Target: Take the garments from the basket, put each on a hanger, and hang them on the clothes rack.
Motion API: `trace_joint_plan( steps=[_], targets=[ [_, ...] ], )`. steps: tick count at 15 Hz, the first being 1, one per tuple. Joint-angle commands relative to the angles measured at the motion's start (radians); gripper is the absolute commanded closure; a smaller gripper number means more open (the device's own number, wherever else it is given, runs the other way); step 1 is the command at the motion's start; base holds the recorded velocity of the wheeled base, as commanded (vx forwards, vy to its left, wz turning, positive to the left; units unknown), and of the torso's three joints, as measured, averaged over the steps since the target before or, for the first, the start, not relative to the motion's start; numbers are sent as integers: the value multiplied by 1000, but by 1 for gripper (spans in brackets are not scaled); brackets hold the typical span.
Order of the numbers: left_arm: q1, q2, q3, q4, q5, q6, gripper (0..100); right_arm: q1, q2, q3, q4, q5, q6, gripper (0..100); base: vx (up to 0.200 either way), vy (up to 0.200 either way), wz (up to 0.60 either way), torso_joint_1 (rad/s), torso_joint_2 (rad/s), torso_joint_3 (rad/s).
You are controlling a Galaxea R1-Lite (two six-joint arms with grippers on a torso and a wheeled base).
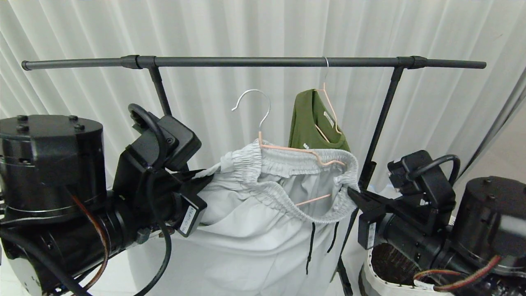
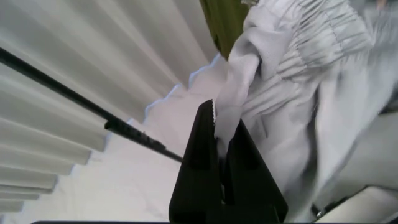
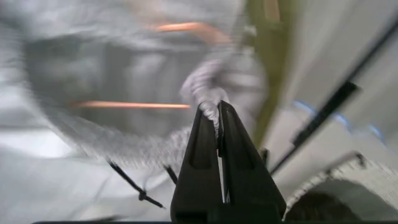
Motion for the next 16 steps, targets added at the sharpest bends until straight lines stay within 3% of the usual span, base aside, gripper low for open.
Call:
trace_joint_plan(
  steps=[1,2,6,8,11,12,13,16],
  targets=[
    [-19,4,-1,-12,3,-20,100,81,-12,34,0,2,-4,100,0,0,0,0,0,0],
    [-22,3,-1,-29,5,-23,100,96,-12,49,0,2,-4,0,0,0,0,0,0,0],
    [-27,-19,22,-85,-5,-23,100,98,-43,69,3,5,-25,0,0,0,0,0,0,0],
    [-27,-39,47,-98,-28,-21,100,53,-77,89,24,16,-50,0,0,0,0,0,0,0],
    [-24,-85,114,-131,-158,-5,100,-111,-212,77,233,252,-166,0,0,0,0,0,0,0],
    [-24,-86,122,-136,-170,3,100,-137,-225,64,265,289,-186,0,0,0,0,0,0,0],
    [-24,-93,144,-164,-218,28,100,-210,-258,11,362,407,-246,0,0,0,0,0,0,0],
    [-16,-89,168,-196,-330,86,100,-286,-252,-150,541,565,-358,0,0,0,0,0,0,0]
  ],
)
